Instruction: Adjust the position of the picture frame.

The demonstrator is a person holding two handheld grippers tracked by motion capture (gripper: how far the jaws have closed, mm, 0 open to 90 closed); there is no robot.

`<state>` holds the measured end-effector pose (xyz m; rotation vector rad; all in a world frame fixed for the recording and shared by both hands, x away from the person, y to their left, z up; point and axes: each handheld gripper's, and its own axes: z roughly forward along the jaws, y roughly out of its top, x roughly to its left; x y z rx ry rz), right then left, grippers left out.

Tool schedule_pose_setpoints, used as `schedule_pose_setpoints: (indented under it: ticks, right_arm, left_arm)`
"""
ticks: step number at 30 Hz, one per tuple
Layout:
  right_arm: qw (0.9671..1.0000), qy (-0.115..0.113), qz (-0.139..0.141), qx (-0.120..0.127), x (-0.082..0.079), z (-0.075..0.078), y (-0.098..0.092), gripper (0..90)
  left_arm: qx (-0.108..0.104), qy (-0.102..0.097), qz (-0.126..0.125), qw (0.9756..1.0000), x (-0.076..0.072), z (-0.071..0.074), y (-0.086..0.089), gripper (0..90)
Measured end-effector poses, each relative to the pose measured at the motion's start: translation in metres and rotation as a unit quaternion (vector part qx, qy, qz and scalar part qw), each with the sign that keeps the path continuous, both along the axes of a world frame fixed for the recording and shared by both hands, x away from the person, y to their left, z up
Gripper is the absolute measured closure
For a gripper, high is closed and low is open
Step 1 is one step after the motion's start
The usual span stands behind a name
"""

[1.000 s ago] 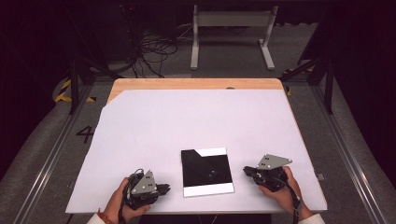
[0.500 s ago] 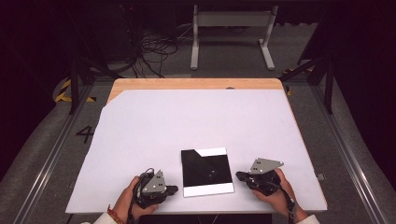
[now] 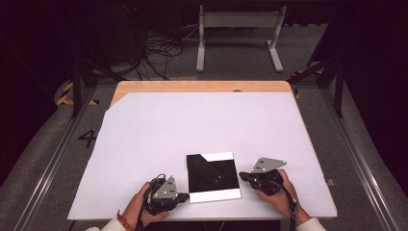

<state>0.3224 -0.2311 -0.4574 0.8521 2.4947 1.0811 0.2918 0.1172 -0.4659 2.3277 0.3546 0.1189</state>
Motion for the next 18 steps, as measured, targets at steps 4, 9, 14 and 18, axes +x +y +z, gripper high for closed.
schedule_pose_setpoints:
  ticks: [4,9,14,18]
  right_arm:
    - [1.0,0.004,-0.002,0.0,0.0028,0.0004,0.0031,90.0]
    - [1.0,0.006,-0.002,0.002,0.0034,0.0003,0.0031,90.0]
    - [1.0,0.005,-0.003,0.001,0.0049,0.0002,0.004,90.0]
    - [1.0,0.006,-0.004,0.001,0.0091,0.0,0.0069,90.0]
  left_arm:
    - [-0.002,0.002,-0.003,1.0,0.0017,-0.0001,-0.0012,89.1]
    - [-0.005,0.005,-0.001,1.0,0.002,-0.0004,-0.0012,89.1]
    - [-0.007,0.007,-0.001,1.0,0.0019,-0.0005,-0.0021,89.1]
    - [-0.009,0.013,-0.001,0.9999,0.0036,-0.0006,-0.0027,89.4]
